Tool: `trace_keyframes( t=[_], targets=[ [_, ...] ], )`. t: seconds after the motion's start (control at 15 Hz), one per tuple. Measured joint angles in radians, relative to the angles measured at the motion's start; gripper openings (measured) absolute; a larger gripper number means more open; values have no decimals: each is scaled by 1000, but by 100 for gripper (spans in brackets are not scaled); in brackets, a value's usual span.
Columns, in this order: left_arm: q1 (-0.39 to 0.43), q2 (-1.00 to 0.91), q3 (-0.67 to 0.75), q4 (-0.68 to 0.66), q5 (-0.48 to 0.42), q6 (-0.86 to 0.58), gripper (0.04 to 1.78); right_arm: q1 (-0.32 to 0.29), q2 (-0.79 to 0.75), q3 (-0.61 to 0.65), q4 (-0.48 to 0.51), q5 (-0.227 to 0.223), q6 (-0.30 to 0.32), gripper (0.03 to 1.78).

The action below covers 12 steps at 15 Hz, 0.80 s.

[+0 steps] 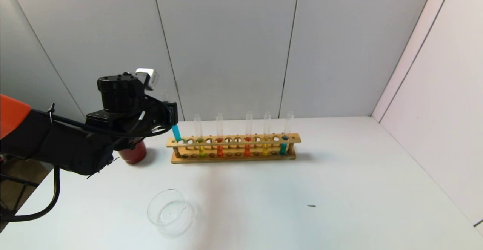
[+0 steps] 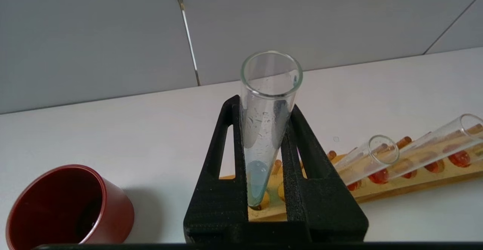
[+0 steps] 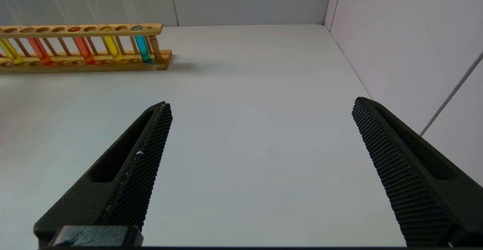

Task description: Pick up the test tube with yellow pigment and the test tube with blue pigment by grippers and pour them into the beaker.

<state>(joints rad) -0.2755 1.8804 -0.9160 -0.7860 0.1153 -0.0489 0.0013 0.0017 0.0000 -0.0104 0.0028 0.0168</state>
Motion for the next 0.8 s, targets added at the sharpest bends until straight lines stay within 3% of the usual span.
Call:
trace_keyframes(
  t=[0.47,0.8],
  targets=[
    [-1,-50,-82,108,1,-3,31,0,0,0,0,0,0,174],
    [5,-200,-13,298,1,27,31,0,0,0,0,0,0,174]
  ],
)
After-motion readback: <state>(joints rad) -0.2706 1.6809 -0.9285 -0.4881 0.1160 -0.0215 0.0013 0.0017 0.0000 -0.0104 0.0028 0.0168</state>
